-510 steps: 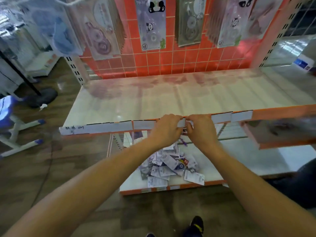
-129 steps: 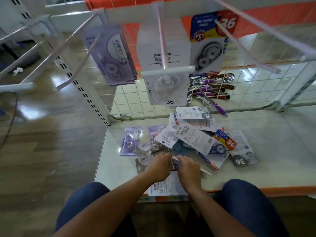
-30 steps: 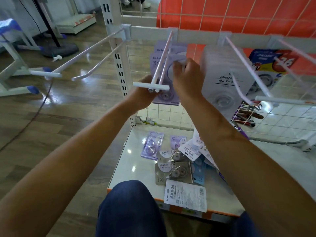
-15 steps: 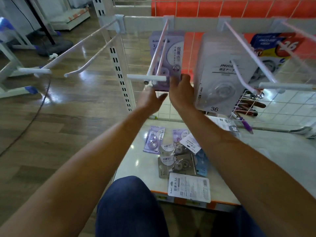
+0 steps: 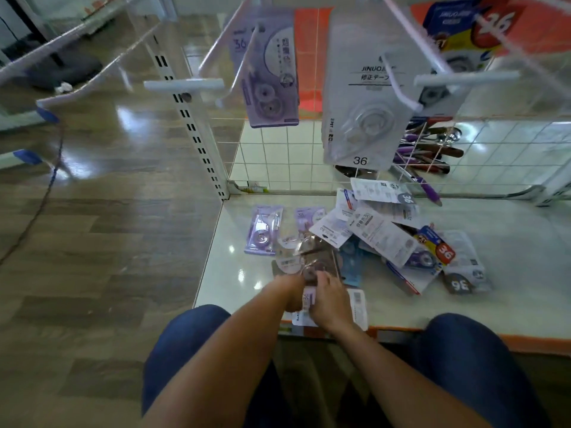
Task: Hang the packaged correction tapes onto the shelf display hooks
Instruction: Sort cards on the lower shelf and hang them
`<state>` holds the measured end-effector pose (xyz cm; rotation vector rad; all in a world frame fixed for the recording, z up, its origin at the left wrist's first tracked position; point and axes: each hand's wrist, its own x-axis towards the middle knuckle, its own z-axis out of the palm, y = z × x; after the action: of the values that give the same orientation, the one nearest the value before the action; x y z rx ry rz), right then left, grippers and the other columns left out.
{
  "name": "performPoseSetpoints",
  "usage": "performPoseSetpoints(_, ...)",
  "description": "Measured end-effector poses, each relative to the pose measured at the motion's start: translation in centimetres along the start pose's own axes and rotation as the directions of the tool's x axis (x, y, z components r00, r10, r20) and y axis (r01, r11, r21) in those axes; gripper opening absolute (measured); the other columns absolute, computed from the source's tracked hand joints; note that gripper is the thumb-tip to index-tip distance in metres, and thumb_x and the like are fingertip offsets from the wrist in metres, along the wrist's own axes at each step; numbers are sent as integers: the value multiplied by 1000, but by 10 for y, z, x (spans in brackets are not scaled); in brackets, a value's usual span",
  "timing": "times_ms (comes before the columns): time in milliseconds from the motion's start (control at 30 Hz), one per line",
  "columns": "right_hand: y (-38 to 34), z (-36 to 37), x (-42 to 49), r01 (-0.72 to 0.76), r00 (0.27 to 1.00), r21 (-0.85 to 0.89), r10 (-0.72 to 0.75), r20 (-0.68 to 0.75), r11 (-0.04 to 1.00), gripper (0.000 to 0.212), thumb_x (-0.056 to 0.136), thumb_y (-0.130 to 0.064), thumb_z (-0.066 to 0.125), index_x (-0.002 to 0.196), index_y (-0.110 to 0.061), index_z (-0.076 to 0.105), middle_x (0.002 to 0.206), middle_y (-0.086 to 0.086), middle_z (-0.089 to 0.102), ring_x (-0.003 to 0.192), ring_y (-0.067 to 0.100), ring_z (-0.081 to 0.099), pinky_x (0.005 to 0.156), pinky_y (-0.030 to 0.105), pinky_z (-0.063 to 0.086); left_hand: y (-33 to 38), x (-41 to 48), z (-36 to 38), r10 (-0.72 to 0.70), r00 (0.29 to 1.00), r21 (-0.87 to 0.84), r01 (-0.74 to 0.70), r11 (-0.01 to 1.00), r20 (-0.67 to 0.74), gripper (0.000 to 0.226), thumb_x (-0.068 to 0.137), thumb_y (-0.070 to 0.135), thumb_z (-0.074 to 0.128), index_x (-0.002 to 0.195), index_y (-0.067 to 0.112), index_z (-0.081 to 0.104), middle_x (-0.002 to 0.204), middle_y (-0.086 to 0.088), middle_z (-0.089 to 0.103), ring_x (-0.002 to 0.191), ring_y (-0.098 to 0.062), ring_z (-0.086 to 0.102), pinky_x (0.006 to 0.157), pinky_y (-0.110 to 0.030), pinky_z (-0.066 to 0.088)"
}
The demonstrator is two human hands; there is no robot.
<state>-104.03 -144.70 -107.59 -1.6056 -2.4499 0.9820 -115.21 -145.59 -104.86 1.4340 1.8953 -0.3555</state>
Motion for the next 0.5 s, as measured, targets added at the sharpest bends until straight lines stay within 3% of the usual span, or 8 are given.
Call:
performPoseSetpoints(100,19,12,-10,-35,987,-96,50,155,995,82,79,-36,71,144,-17,24,151,5,26,142,25,21,116,46,21,3,-1,11,-14,998,52,11,999,63,47,90,8,58,135,7,46,136,-14,50,123,-31,50,103,-37,42)
performPoseSetpoints(233,30,17,-21,-24,974,-207,70,217,978,89,79,-28,71,147,-16,14,157,4,13,147,24,6,116,54,15,9,-5,12,-18,995,50,13,999,102,43,91,4,53,134,4,48,135,-15,51,121,-30,51,100,-35,42)
performPoseSetpoints(400,40,18,-25,-57,989,-203,83,123,978,69,87,-25,62,145,-20,24,154,-1,24,145,19,14,116,52,14,16,-9,4,17,995,62,-23,998,98,48,95,5,47,142,6,41,145,-14,43,132,-30,42,109,-36,36)
performPoseSetpoints(500,43,9,-17,-94,987,-82,103,122,992,51,87,-26,59,134,-23,39,141,-1,42,135,20,33,112,50,26,18,-10,-6,17,1000,39,-17,999,3,42,95,9,50,137,8,47,137,-14,51,124,-29,48,101,-35,42)
